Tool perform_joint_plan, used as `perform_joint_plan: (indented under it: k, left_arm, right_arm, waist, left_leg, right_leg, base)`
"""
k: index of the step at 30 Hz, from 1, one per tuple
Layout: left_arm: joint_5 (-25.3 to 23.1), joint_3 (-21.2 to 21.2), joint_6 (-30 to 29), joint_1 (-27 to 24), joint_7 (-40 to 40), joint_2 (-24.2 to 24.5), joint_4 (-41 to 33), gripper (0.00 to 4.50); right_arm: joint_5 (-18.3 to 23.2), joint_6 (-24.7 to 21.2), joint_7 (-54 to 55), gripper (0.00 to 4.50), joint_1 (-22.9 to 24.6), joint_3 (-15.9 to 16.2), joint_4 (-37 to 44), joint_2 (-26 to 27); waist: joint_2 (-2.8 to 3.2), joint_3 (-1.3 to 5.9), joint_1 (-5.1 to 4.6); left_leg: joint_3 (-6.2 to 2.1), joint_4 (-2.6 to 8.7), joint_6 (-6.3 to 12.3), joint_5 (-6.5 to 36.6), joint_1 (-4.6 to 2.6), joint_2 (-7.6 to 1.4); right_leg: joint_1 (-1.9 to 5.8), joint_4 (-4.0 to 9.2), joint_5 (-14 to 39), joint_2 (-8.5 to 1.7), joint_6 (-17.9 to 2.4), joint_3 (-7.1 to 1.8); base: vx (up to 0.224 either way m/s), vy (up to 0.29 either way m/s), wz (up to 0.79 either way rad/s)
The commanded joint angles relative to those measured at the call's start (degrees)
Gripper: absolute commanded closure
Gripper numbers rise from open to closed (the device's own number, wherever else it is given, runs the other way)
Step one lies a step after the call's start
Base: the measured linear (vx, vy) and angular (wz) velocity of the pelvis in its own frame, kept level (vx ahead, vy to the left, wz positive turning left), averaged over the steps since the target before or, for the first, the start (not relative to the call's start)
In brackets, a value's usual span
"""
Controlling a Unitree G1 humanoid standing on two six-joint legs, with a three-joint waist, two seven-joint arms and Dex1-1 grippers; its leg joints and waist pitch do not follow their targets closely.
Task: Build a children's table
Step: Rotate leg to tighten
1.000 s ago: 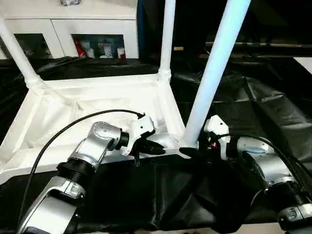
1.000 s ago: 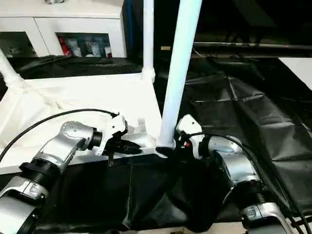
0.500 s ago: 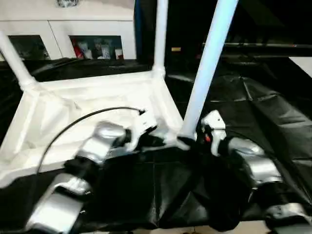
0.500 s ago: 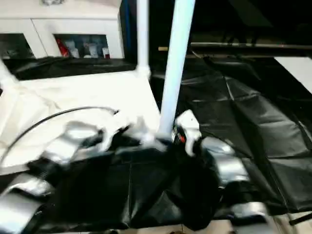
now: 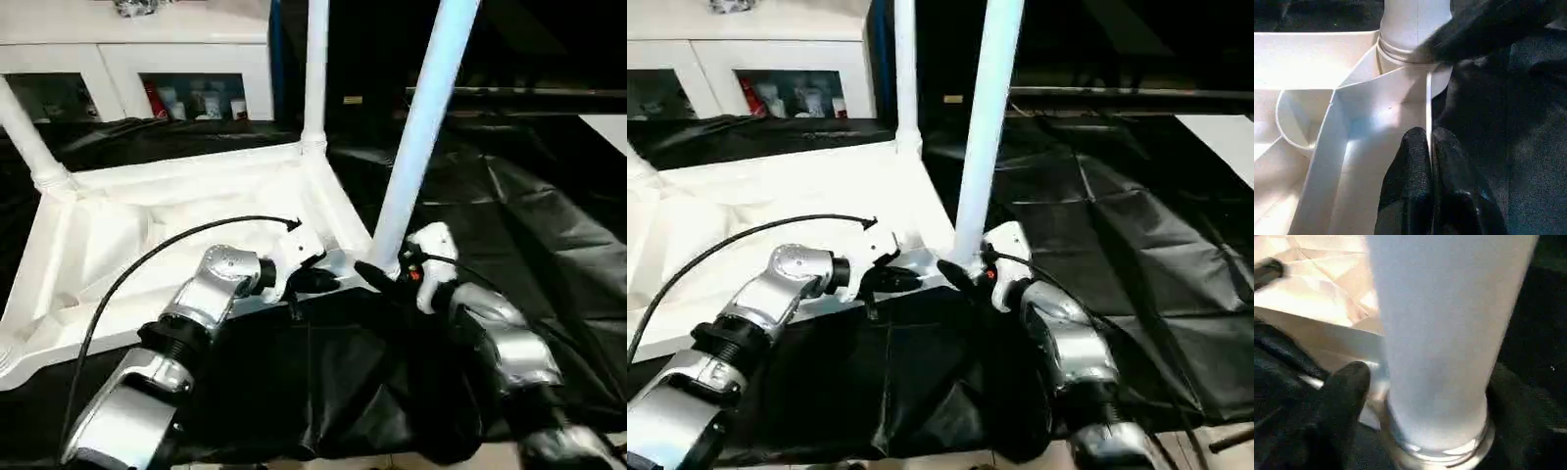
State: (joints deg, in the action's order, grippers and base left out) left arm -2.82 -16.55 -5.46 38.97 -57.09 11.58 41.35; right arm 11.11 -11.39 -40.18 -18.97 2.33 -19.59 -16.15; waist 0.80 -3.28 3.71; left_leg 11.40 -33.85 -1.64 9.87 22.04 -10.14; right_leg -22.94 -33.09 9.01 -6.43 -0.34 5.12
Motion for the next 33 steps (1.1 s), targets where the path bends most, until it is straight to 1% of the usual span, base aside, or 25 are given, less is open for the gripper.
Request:
perform_joint_plan:
  k: [1,2,3,4,5,6,7,9,10,13,15,16,17,18,19,21,22,23,24,25,26,27,28,32,33]
  left_arm:
    - [1.69,1.5,3.05,-0.68,1.4,-1.14,-0.24,4.5]
    - [1.93,1.91,3.06,-0.76,1.95,-1.37,-0.27,4.5]
    - [1.93,1.91,3.06,-0.76,1.95,-1.37,-0.27,4.5]
    - [2.52,2.74,2.77,-0.67,2.55,-1.62,-0.27,4.22]
    - [3.37,3.67,2.19,-0.5,2.55,-1.57,-0.82,4.05]
    - [3.95,4.28,1.78,-0.42,2.49,-1.5,-1.29,3.93]
    - [4.61,4.69,0.72,-0.47,1.92,-1.32,-2.14,3.93]
    - [6.64,5.39,-3.31,-1.4,-0.95,0.26,-7.17,3.9]
    - [7.19,5.6,-4.43,-1.65,-1.61,0.72,-8.55,3.74]
    - [10.4,5.17,-11.69,-4.27,-7.76,4.82,-17.77,3.52]
    - [11.46,2.93,-16.39,-7.0,-13.37,9.6,-24.53,3.31]
    - [11.24,1.25,-19.78,-9.93,-16.45,14.01,-30.07,3.11]
    - [11.17,1.13,-20.39,-10.56,-16.68,14.86,-31.14,3.11]
    - [11.46,1.26,-21.55,-11.72,-16.46,16.16,-33.05,3.08]
    - [12.6,1.84,-24.12,-14.1,-16.24,18.62,-37.12,3.01]
    - [13.22,2.26,-26.67,-16.06,-15.94,20.6,-40.31,2.86]
    - [13.37,2.42,-27.97,-17.31,-15.87,21.91,-42.07,2.69]
    - [13.45,2.49,-28.34,-17.89,-15.95,22.49,-42.81,2.65]
    - [13.86,2.99,-29.86,-19.5,-15.73,23.9,-45.2,2.65]
    - [14.24,4.07,-31.82,-21.55,-14.99,25.26,-48.07,2.47]
    - [14.17,5.1,-32.8,-23.02,-14.11,26.0,-49.65,2.47]
    - [13.75,6.08,-33.35,-24.22,-13.07,26.48,-50.66,2.35]
    - [12.52,7.54,-33.59,-25.54,-11.13,26.67,-51.4,2.19]
    - [10.64,10.15,-34.64,-27.94,-6.13,26.84,-53.0,2.02]
    - [10.34,11.0,-34.75,-28.93,-4.26,27.02,-53.77,1.82]
  right_arm:
    - [3.26,-2.94,-5.09,0.71,2.18,-1.93,6.68,-3.2]
    - [4.25,-3.88,-6.79,0.71,3.46,-2.11,8.85,-4.43]
    - [4.25,-3.88,-6.79,0.71,3.46,-2.11,8.85,-4.43]
    - [5.19,-5.08,-8.88,0.64,5.68,-2.33,12.27,-7.08]
    - [5.62,-5.64,-9.57,0.64,6.73,-2.58,13.94,-8.51]
    - [5.86,-5.95,-9.89,0.64,7.37,-2.76,14.95,-9.37]
    - [6.47,-6.72,-10.17,0.64,7.71,-3.01,15.69,-9.78]
    - [8.52,-9.73,-10.95,0.64,8.89,-3.38,18.83,-10.8]
    - [9.16,-10.65,-11.28,0.64,9.13,-3.32,19.55,-10.98]
    - [9.76,-12.44,-11.97,0.64,9.47,-1.86,21.06,-10.66]
    - [8.28,-11.59,-10.48,0.64,7.82,-0.81,18.84,-8.43]
    - [6.88,-10.76,-8.0,0.64,5.23,0.41,15.42,-5.63]
    - [6.75,-10.58,-7.94,0.64,4.63,0.84,14.74,-5.05]
    - [6.64,-10.66,-7.84,0.64,3.72,1.61,13.96,-4.26]
    - [6.87,-10.87,-8.33,0.64,2.07,2.95,12.81,-2.78]
    - [7.39,-11.49,-8.29,0.64,0.8,3.45,12.03,-1.52]
    - [7.37,-11.62,-8.19,0.64,0.01,3.8,11.34,-0.8]
    - [7.37,-11.6,-8.34,0.64,-0.3,4.02,11.05,-0.53]
    - [7.27,-11.48,-8.38,0.64,-0.99,4.6,10.37,0.16]
    - [6.69,-10.92,-8.0,0.64,-1.93,5.12,9.15,1.36]
    - [6.78,-10.83,-7.96,0.64,-2.66,5.23,8.15,2.55]
    - [6.81,-10.57,-7.76,0.64,-3.42,5.25,7.01,3.71]
    - [6.27,-9.4,-6.61,0.64,-4.69,5.13,4.73,5.46]
    - [5.51,-6.25,-1.96,0.64,-7.6,4.05,-0.85,9.43]
    - [5.57,-5.18,0.48,0.64,-8.68,3.19,-2.94,11.19]
  waist:
    - [-1.46,3.75,0.18]
    - [-1.49,3.78,0.14]
    - [-1.47,3.82,0.26]
    - [-1.55,3.82,-0.01]
    - [-1.7,3.85,0.06]
    - [-1.66,3.76,0.19]
    - [-1.62,3.88,0.16]
    - [-1.08,3.84,0.25]
    - [-1.26,3.75,0.0]
    - [-0.86,3.71,-0.31]
    - [-0.78,3.64,-0.56]
    - [-0.29,3.71,-1.34]
    - [-0.31,3.73,-1.66]
    - [-0.05,3.6,-1.72]
    - [-0.04,3.76,-1.35]
    - [-0.07,3.58,-1.49]
    - [0.23,3.64,-1.34]
    - [0.25,3.6,-1.37]
    - [-0.34,3.51,-1.09]
    - [0.09,3.59,-0.99]
    - [-0.28,3.41,-1.08]
    - [-0.1,3.51,-1.04]
    - [-0.18,3.56,-1.13]
    - [0.01,3.36,-1.13]
    - [0.08,3.37,-1.11]
  left_leg:
    - [-1.41,4.5,2.16,18.07,-1.65,-3.3]
    - [-1.48,4.57,2.76,16.94,-1.24,-3.27]
    - [-1.48,4.54,2.91,16.6,-1.19,-3.31]
    - [-1.49,4.49,3.09,16.11,-0.88,-3.11]
    - [-1.48,4.42,3.26,15.68,-0.84,-3.08]
    - [-1.43,4.35,3.52,15.63,-1.02,-3.12]
    - [-1.37,4.2,3.55,15.4,-0.92,-3.01]
    - [-1.66,4.5,2.97,15.78,-1.0,-3.44]
    - [-1.68,4.63,2.83,16.13,-0.91,-3.53]
    - [-1.79,4.83,1.96,17.26,-0.93,-3.48]
    - [-1.81,4.92,1.42,17.48,-0.95,-3.32]
    - [-2.15,5.17,0.21,17.69,-0.75,-3.25]
    - [-2.11,5.23,-0.06,17.58,-0.62,-3.21]
    - [-1.97,5.18,-0.22,17.99,-0.77,-3.1]
    - [-1.57,4.82,-0.84,18.82,-1.94,-3.3]
    - [-1.62,5.14,-0.74,18.53,-1.33,-3.22]
    - [-1.61,5.16,-1.05,18.89,-1.76,-3.34]
    - [-1.59,5.12,-1.15,18.98,-1.79,-3.27]
    - [-1.52,5.23,-1.67,19.79,-1.98,-3.28]
    - [-1.63,5.28,-2.03,19.22,-1.87,-3.37]
    - [-1.6,5.4,-1.85,19.12,-1.53,-3.25]
    - [-1.71,5.34,-2.04,19.2,-1.52,-3.26]
    - [-1.67,5.3,-2.48,19.72,-1.83,-3.27]
    - [-1.74,5.43,-3.61,21.58,-2.2,-3.13]
    - [-1.76,5.46,-4.05,21.89,-2.18,-3.12]
  right_leg:
    - [2.01,4.59,23.03,-3.0,-8.23,-2.85]
    - [2.38,4.39,22.21,-2.96,-8.3,-2.8]
    - [2.31,4.37,22.04,-3.04,-8.23,-2.8]
    - [2.42,4.36,22.27,-3.0,-8.26,-2.66]
    - [2.53,4.43,22.4,-3.05,-8.01,-2.64]
    - [2.25,4.61,23.22,-3.07,-7.77,-2.72]
    - [2.32,4.56,23.56,-3.2,-8.27,-2.63]
    - [2.29,4.48,22.6,-3.2,-9.33,-2.54]
    - [2.34,4.32,21.98,-3.01,-9.61,-2.57]
    - [2.34,3.98,21.23,-3.07,-10.27,-2.61]
    - [2.16,4.02,21.8,-2.96,-10.17,-2.62]
    - [2.19,3.47,21.28,-2.84,-10.61,-2.59]
    - [2.23,3.43,20.62,-2.66,-10.72,-2.55]
    - [2.04,3.54,20.55,-2.43,-10.65,-2.57]
    - [1.36,3.36,18.05,-2.5,-12.3,-2.9]
    - [1.91,3.17,17.71,-2.33,-12.33,-2.81]
    - [1.63,3.13,17.69,-2.26,-12.2,-2.85]
    - [1.56,3.12,17.61,-2.18,-12.15,-2.85]
    - [1.49,3.19,18.24,-2.1,-11.7,-2.85]
    - [1.61,2.79,17.34,-2.36,-12.11,-3.02]
    - [1.72,2.94,17.9,-2.24,-11.75,-2.96]
    - [1.79,2.8,18.16,-2.36,-11.62,-2.97]
    - [1.47,2.9,18.41,-2.31,-11.53,-3.02]
    - [1.14,3.25,20.52,-2.16,-10.47,-3.07]
    - [1.09,3.12,20.4,-2.22,-10.47,-3.12]
  base:
    - [0.0,0.0,0.0]
    - [0.0,0.0,0.0]
    - [0.0,0.0,0.0]
    - [0.0,0.0,0.0]
    - [0.0,0.0,0.0]
    - [0.0,0.0,0.0]
    - [0.0,0.0,0.0]
    - [0.0,0.0,0.0]
    - [0.0,0.0,0.0]
    - [0.0,0.0,0.0]
    - [0.0,0.0,0.0]
    - [0.0,0.0,0.0]
    - [0.0,0.0,0.0]
    - [0.0,0.0,0.0]
    - [0.0,0.0,0.0]
    - [0.0,0.0,0.0]
    - [0.0,0.0,0.0]
    - [0.0,0.0,0.0]
    - [0.0,0.0,0.0]
    - [0.0,0.0,0.0]
    - [0.0,0.0,0.0]
    - [0.0,0.0,0.0]
    - [0.0,0.0,0.0]
    - [0.0,0.0,0.0]
    - [0.0,0.0,0.0]
